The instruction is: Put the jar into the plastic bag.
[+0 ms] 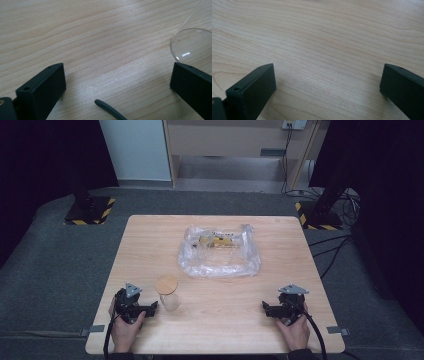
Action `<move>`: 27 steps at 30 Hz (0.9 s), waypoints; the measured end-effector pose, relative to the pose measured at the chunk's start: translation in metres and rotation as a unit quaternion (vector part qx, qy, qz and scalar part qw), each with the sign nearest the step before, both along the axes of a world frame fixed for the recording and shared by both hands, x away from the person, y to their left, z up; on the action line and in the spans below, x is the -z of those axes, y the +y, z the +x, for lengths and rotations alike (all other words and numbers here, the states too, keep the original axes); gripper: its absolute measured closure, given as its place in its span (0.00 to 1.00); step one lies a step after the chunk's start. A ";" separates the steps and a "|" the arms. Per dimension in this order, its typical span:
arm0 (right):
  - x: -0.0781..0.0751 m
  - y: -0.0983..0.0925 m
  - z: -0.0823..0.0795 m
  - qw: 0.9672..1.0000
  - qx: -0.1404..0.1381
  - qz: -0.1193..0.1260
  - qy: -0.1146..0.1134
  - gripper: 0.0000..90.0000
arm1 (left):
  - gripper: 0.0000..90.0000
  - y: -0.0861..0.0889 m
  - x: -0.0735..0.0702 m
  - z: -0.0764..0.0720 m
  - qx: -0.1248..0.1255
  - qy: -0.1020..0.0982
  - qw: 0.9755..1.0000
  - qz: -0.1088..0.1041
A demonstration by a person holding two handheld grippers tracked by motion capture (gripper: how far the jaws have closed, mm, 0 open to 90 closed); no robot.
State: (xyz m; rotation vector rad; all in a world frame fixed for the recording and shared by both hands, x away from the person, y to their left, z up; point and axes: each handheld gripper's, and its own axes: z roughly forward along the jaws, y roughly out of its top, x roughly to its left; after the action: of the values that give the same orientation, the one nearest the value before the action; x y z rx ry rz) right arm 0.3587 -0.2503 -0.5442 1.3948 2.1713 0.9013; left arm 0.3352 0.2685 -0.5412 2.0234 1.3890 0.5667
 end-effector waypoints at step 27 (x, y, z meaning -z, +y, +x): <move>0.000 0.000 0.000 1.000 0.001 0.000 0.000 0.01 | 0.07 0.001 -0.001 -0.004 0.003 -0.015 1.000 0.004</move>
State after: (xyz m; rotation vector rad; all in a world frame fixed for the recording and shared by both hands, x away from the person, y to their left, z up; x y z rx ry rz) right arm 0.3587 -0.2502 -0.5442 1.3966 2.1707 0.9016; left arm 0.3312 0.2696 -0.5401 2.0162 1.3650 0.5988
